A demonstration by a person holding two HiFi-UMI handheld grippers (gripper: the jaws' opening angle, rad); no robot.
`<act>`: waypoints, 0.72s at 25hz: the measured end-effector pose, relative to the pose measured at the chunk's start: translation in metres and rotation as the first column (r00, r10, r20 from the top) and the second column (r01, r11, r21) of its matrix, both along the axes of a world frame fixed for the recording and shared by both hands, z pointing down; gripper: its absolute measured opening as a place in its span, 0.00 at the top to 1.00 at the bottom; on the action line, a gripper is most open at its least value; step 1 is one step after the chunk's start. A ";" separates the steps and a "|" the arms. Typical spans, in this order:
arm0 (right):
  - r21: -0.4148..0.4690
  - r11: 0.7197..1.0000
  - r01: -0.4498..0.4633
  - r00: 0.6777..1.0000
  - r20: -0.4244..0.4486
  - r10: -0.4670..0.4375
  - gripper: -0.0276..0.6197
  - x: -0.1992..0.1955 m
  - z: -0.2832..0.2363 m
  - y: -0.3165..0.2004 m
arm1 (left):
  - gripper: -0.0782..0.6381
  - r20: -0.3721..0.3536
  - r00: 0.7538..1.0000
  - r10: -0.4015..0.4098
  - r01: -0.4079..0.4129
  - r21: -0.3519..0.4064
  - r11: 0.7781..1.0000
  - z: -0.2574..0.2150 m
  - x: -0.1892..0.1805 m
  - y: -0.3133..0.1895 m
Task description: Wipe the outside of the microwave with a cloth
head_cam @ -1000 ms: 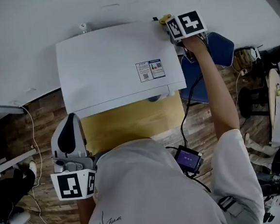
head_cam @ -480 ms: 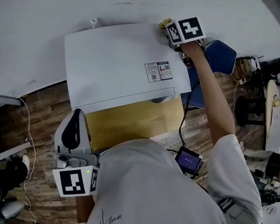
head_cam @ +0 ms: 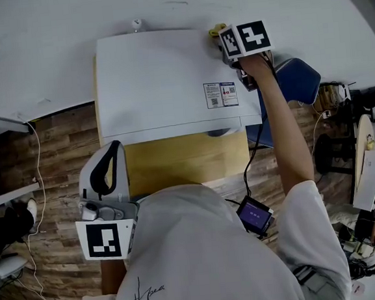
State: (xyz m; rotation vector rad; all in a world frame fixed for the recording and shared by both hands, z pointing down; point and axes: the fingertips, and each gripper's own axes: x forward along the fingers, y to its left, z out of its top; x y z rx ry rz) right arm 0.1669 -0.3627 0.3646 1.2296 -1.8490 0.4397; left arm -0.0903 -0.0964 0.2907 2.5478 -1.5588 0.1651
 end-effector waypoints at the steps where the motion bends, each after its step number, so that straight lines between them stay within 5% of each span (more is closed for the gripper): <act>1: -0.001 1.000 0.007 1.000 0.002 -0.007 0.78 -0.004 0.000 0.000 | 0.90 0.001 1.000 0.002 -0.002 -0.002 1.000 0.000 0.002 0.000; 18: -0.022 0.992 0.121 0.992 0.043 -0.120 0.78 -0.070 0.000 0.005 | 0.90 0.019 1.000 0.004 -0.004 -0.011 1.000 0.002 0.006 0.001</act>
